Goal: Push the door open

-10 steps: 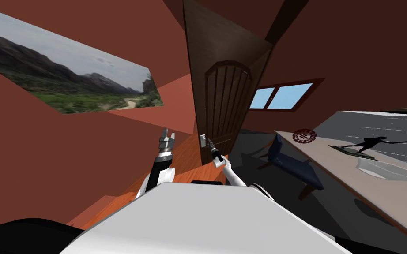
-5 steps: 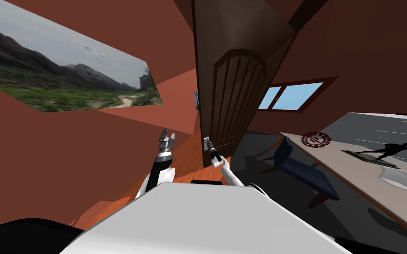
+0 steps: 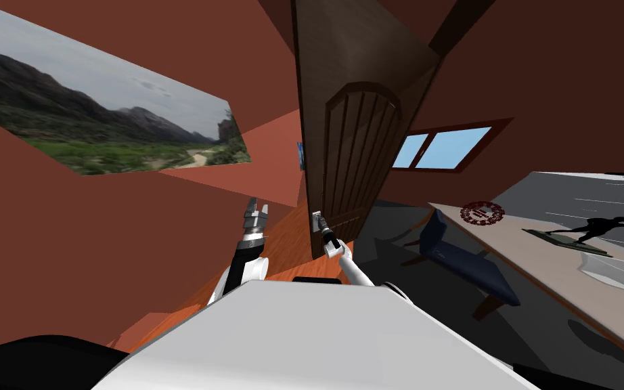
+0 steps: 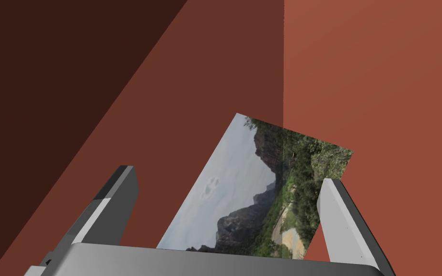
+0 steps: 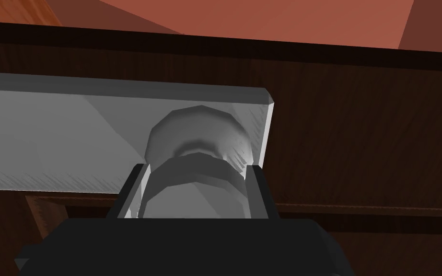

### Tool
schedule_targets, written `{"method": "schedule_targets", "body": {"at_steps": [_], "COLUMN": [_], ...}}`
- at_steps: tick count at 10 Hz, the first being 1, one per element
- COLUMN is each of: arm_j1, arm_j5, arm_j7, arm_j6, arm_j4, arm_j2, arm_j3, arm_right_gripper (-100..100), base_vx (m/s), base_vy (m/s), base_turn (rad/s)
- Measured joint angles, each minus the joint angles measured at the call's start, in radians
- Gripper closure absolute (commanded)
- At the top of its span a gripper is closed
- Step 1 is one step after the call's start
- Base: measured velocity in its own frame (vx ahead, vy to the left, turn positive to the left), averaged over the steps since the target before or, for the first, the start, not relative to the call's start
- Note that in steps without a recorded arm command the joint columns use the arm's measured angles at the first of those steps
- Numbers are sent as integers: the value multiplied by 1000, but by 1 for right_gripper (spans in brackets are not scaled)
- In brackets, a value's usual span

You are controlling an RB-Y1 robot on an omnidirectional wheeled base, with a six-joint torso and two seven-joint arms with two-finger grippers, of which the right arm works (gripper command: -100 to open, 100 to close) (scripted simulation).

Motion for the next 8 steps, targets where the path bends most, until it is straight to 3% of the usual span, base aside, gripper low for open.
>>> {"method": "schedule_targets", "body": {"at_steps": [2, 4, 5, 8], "arm_j1": [17, 6, -9, -21], "arm_j5": [-2, -6, -10, -15], "arm_j7": [0, 8, 4, 15], "arm_j6": [14, 18, 7, -3], "arm_j4": [-19, -5, 13, 28], "arm_j2": [-26, -33, -40, -32], "arm_j3": [-8, -30, -41, -80], "arm_right_gripper": [100, 100, 100, 100], "base_vx": [119, 130, 159, 154], "base_vy": [165, 151, 183, 163], "base_turn": [-78, -41, -72, -86]}}
